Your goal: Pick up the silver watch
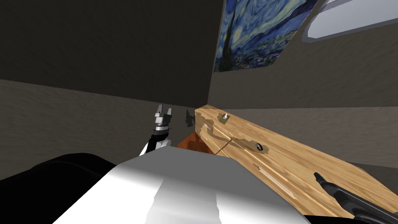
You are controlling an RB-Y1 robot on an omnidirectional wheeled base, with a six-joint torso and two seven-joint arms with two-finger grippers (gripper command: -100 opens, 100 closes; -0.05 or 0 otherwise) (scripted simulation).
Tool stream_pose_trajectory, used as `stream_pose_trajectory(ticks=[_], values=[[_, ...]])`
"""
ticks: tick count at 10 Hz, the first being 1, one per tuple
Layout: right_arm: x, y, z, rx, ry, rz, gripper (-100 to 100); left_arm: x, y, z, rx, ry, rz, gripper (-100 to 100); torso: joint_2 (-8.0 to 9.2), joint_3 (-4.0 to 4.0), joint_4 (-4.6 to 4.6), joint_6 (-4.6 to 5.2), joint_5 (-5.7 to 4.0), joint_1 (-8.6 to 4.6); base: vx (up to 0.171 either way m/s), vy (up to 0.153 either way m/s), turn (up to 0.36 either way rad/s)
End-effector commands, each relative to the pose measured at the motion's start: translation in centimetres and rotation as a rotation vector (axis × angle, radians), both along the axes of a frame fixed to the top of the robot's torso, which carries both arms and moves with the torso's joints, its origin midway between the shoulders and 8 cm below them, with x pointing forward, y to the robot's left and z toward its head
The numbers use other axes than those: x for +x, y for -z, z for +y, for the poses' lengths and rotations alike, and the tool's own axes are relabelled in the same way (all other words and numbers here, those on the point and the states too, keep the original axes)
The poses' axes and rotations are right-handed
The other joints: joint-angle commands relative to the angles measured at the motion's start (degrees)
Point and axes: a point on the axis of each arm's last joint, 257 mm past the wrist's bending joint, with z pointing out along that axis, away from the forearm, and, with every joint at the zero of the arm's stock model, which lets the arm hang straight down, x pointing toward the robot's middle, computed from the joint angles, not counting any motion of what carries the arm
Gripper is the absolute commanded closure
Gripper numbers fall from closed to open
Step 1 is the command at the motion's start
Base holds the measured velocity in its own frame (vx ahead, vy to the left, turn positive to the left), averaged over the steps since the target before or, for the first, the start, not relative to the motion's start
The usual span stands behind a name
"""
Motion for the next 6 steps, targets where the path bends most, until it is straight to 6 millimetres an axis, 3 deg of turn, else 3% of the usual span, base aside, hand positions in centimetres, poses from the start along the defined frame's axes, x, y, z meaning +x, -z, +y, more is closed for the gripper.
stream_pose_trajectory(ticks=[1, 2, 3, 6], values=[[-0.9, 0.4, -0.1, 0.051, 0.015, -0.007, -100, 0.0, 0.0, 0.0, 0.000, 0.000, 0.000, 0, 0.00, 0.00, 0.00, 0.00, 0.00, 0.00, 0.063, 0.050, 0.048], [-2.3, 1.1, -0.6, 0.109, 0.044, -0.033, -100, 0.0, 0.0, 0.0, 0.000, 0.000, 0.000, 0, 0.01, 0.00, 0.00, 0.01, 0.00, -0.02, 0.096, 0.060, 0.099], [-2.3, 1.6, -0.4, 0.126, 0.042, -0.024, -100, 0.0, 0.0, 0.0, 0.000, 0.000, 0.000, 0, -0.08, -0.04, -0.01, 0.00, 0.00, 0.01, 0.075, 0.049, 0.061], [-4.9, 3.5, -0.6, 0.261, 0.093, -0.054, -100, 0.0, 0.0, 0.0, 0.000, 0.000, 0.000, 0, -0.02, -0.01, -0.01, 0.01, -0.02, -0.09, 0.080, 0.039, 0.094]])
